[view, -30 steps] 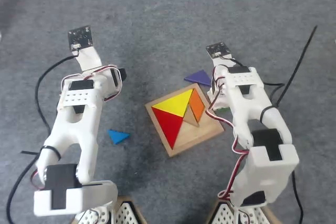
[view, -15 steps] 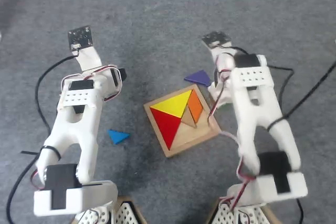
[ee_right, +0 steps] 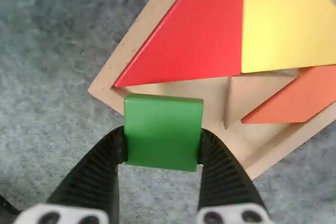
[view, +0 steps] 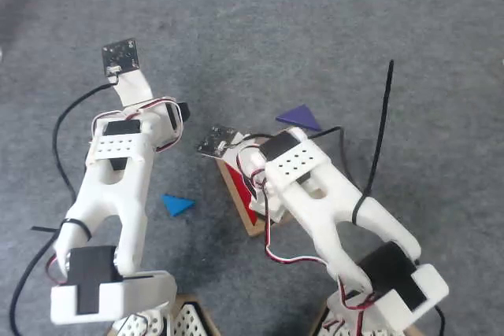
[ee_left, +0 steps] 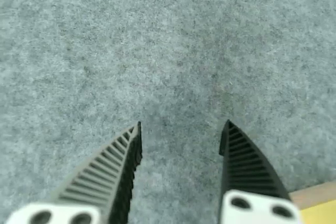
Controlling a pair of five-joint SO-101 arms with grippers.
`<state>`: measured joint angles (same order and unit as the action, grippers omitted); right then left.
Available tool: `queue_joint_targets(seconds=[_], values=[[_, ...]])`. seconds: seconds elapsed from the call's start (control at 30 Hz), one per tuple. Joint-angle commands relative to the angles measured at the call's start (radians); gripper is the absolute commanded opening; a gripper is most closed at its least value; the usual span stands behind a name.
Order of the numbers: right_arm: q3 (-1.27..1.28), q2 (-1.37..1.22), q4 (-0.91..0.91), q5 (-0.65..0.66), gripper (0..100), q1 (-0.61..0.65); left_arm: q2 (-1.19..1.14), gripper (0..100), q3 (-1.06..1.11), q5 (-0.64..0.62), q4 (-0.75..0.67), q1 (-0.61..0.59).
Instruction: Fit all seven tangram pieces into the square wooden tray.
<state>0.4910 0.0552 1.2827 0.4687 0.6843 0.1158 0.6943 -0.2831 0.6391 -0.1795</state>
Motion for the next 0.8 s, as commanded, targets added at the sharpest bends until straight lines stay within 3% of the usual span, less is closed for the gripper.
queue_joint_targets(seconds=[0.0, 0.2, 0.43, 0.53, 0.77], values=[[0.002, 0.053, -0.019, 0.009, 0.9, -0.004, 0.046, 24, -0.031, 0.011, -0.002, 0.002], [0.014, 0.045, -0.031, 0.028, 5.7, 0.002, 0.046, 24, -0.031, 0.011, -0.002, 0.002], [0.014, 0.019, -0.062, 0.049, 35.9, 0.001, 0.046, 24, -0.031, 0.011, -0.002, 0.002], [0.014, 0.015, -0.087, 0.048, 44.1, 0.001, 0.046, 24, -0.031, 0.011, -0.002, 0.002], [0.009, 0.038, -0.081, -0.005, 45.7, -0.025, 0.046, 24, -0.031, 0.011, -0.002, 0.002]])
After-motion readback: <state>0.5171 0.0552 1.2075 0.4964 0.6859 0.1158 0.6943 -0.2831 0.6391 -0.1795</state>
